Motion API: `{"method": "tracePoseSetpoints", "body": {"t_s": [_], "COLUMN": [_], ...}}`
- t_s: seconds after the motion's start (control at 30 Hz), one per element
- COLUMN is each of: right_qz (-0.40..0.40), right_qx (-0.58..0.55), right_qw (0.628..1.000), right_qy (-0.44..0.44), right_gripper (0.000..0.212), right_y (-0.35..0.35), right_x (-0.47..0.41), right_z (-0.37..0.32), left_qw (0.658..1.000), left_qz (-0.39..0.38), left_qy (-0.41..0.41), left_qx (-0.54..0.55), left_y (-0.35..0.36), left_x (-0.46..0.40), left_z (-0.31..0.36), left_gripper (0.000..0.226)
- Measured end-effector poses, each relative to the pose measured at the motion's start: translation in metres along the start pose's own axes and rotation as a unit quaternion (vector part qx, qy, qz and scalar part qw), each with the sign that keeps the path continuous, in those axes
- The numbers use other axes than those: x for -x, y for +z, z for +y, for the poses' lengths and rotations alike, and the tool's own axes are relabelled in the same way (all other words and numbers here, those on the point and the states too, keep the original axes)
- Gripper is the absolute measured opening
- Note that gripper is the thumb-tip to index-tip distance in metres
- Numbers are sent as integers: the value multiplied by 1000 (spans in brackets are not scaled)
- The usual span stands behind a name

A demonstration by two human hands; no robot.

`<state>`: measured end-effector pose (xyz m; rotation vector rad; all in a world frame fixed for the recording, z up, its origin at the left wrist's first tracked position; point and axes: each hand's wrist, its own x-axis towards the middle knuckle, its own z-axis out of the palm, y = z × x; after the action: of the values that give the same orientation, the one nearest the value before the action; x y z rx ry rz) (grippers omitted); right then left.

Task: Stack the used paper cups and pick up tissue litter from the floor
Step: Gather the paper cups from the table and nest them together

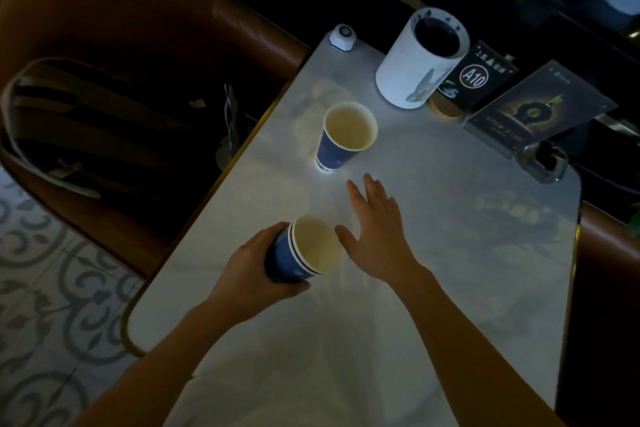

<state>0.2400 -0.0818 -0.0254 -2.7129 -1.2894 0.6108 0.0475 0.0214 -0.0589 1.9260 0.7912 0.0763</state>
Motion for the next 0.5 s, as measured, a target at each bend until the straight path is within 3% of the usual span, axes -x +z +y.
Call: {"method": "tracePoseSetpoints", "body": {"t_s": [0.5], "right_qz": [137], "right_qx": [-160], "right_qw": [977], "right_qy": [-25], "right_gripper": [63], "right_y": [-43], "right_x": [-31], "right_z": [-23], "left_qw": [1000], "left_qz": [10], "left_qy": [-14], "left_qx": [-13], "left_y": [-2], "left_x": [-22], "left_z": [-2], "left_gripper": [82]}}
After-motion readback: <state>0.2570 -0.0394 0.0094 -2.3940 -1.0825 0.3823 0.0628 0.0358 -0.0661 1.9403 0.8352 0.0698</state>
